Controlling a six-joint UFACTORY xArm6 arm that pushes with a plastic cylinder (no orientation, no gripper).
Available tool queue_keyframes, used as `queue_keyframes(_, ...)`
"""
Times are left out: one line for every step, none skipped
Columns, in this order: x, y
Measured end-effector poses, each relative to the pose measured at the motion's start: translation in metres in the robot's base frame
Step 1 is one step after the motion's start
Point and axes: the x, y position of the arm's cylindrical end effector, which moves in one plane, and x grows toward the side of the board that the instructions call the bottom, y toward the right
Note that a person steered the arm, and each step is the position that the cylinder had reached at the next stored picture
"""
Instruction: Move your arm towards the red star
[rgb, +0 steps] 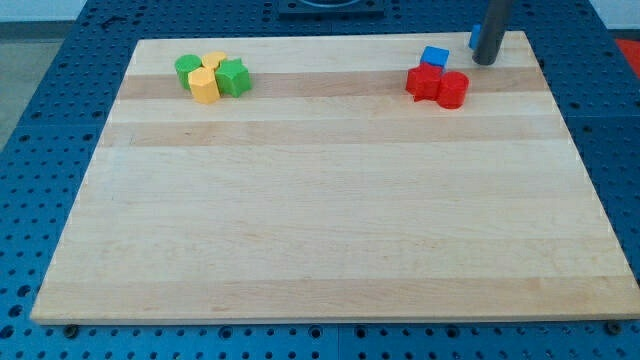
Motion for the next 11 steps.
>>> queue_keyframes(-0.006,0.005)
queue_keyframes(-0.005,0.005)
queue_keyframes(0.025,0.006)
queue_keyframes(0.065,-0.002)
queue_keyframes(0.104,-0.021)
queue_keyframes(0.123,-0.06)
queue_keyframes(0.124,-0.104)
queue_keyframes(0.113,-0.151)
queue_keyframes(0.085,-0.186)
queue_keyframes(0.064,-0.194)
queue_keyframes(0.051,-0.182)
